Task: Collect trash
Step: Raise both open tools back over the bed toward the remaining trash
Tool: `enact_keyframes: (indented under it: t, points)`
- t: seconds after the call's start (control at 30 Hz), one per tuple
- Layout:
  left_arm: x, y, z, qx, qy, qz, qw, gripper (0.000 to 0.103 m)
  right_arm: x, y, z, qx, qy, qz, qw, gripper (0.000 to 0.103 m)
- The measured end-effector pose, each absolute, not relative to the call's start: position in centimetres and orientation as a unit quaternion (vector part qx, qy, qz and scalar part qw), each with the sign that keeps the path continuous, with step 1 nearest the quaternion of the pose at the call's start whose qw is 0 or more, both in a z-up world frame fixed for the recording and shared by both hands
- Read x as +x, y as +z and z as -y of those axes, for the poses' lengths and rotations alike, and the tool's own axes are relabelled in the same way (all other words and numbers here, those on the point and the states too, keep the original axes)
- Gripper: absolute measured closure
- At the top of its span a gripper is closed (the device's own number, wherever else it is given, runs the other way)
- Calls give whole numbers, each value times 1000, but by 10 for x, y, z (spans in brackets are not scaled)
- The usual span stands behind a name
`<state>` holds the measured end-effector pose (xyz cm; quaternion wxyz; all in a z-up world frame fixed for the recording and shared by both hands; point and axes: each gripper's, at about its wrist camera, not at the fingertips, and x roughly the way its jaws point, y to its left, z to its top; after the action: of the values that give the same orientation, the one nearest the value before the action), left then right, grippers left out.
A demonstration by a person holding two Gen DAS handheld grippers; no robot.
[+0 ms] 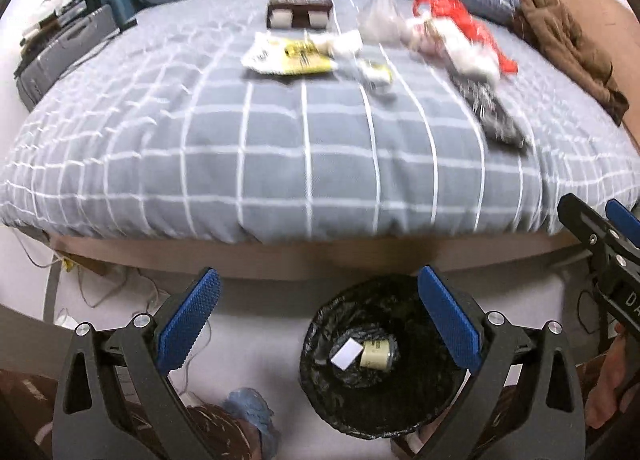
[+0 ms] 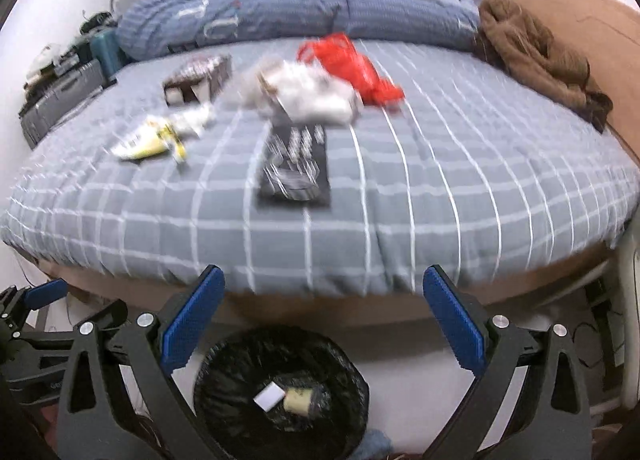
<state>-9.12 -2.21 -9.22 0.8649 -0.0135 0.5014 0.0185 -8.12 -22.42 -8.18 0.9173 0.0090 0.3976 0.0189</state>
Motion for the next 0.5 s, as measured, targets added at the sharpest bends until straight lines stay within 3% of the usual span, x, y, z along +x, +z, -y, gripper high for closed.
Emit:
enact_keyframes:
  t: [0.33,0.5]
  points:
    - [-65,-49,-3,-30,21,-460,887,6,-66,-32,204,-6,46,-347,937,7]
    - [-35,-37,-8,-26,26,-446,894,6,-46,-29,195,-4,81,-360,929,8]
